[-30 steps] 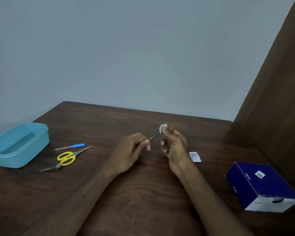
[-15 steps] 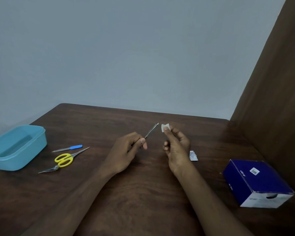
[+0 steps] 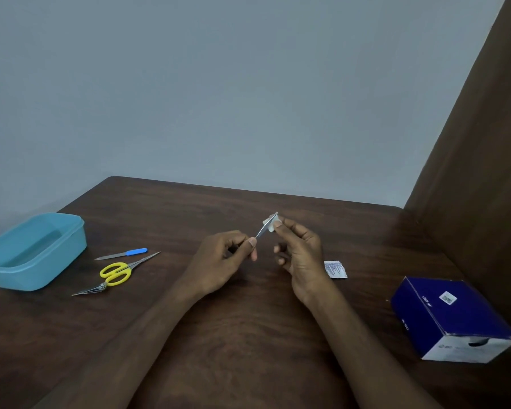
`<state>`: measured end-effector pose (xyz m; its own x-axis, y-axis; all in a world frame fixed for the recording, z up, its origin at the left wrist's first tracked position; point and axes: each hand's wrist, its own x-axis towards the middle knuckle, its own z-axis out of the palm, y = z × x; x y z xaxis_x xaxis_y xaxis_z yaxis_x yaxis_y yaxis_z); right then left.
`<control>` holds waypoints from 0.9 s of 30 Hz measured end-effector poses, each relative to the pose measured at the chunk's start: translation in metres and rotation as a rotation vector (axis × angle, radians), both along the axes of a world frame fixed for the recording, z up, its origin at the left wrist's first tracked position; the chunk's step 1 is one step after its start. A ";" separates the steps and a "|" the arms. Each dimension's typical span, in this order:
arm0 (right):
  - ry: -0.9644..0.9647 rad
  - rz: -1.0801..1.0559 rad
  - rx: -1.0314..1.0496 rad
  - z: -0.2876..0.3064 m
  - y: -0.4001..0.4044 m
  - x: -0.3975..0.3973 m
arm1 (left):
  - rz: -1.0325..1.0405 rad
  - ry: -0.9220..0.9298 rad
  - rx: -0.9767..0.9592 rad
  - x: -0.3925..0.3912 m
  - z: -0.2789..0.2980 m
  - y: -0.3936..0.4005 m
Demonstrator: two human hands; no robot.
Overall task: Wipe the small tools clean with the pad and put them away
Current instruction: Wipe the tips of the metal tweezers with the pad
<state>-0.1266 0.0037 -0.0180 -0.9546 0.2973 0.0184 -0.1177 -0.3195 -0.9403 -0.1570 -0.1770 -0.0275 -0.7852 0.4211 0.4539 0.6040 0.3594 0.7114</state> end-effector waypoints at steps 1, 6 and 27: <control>0.016 -0.018 0.027 0.000 0.001 -0.001 | -0.004 0.001 -0.017 0.000 0.000 0.000; 0.115 -0.098 0.151 -0.003 0.006 -0.004 | -0.031 -0.017 -0.101 0.000 0.001 -0.002; 0.087 -0.146 0.128 0.000 0.003 0.000 | -0.049 -0.013 -0.086 0.002 0.002 -0.003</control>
<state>-0.1264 0.0065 -0.0179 -0.8948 0.4220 0.1456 -0.2364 -0.1714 -0.9564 -0.1553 -0.1798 -0.0256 -0.7683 0.4962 0.4043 0.6132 0.3898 0.6870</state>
